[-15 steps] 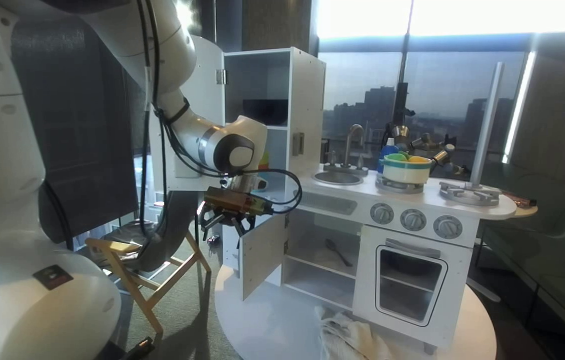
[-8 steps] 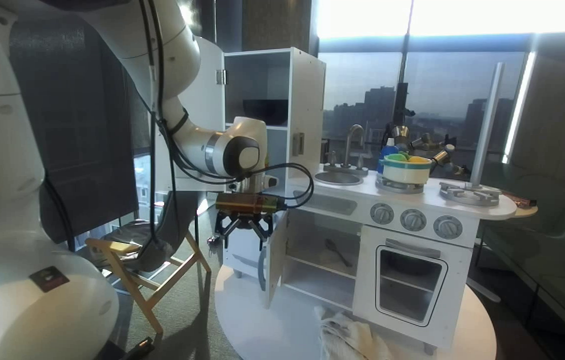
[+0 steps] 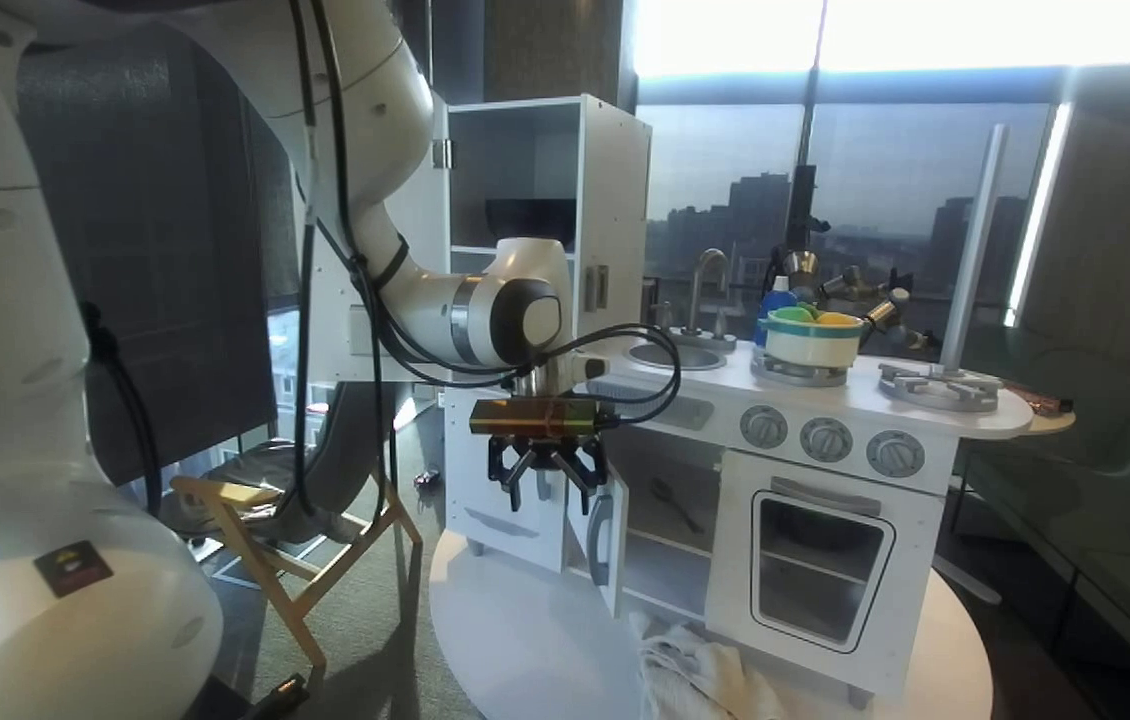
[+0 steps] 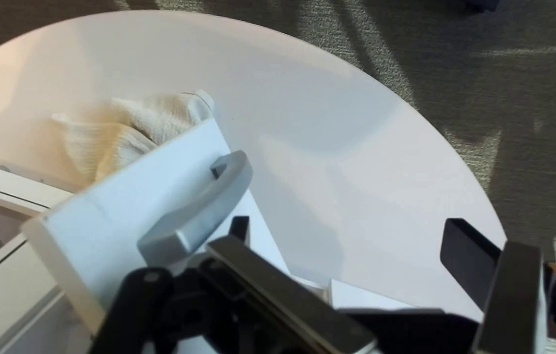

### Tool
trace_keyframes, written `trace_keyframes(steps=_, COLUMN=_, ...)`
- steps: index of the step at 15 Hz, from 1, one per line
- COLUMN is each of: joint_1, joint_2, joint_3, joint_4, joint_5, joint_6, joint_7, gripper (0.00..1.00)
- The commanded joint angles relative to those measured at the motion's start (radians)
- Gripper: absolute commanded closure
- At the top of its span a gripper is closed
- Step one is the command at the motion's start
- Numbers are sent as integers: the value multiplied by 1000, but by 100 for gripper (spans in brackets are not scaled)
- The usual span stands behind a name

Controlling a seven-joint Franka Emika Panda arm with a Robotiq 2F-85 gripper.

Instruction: Open the door of the bottom cabinet on the right then close it.

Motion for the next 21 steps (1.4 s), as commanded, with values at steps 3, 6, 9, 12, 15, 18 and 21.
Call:
trace_keyframes(steps=3, joint_1=-42, joint_2=39, joint_3=-20, joint_4=4, joint_5=-62, joint_6=120, joint_7=187, gripper=0)
trace_keyframes(steps=6, joint_1=-60, joint_2=72, joint_3=-32, joint_4=24, joint_5=-75, joint_6=207, joint_7=266, gripper=0)
trace_keyframes(steps=9, joint_1=-69, joint_2=109, joint_3=-47, joint_4=45, joint_5=-38, joint_6=309, joint_7=310, gripper=0)
trace_keyframes(steps=12, joint_1=-76, joint_2=169, joint_3=-62, joint_4=64, joint_5=-31, joint_6=428, joint_7=343, gripper=0)
trace_keyframes(steps=15, joint_1=-77, joint_2=235, joint_3=-72, joint_4=105, joint_5=19, joint_6=503, joint_7=344, gripper=0)
trace_keyframes(steps=18, joint_1=-72, joint_2=293, joint_3=-66, joint_4=143, joint_5=82, joint_6=551, joint_7=330, gripper=0)
trace_keyframes(steps=21, joint_1=-68, joint_2=337, joint_3=-68, joint_4=176, joint_5=107, joint_6=584, joint_7=325, gripper=0)
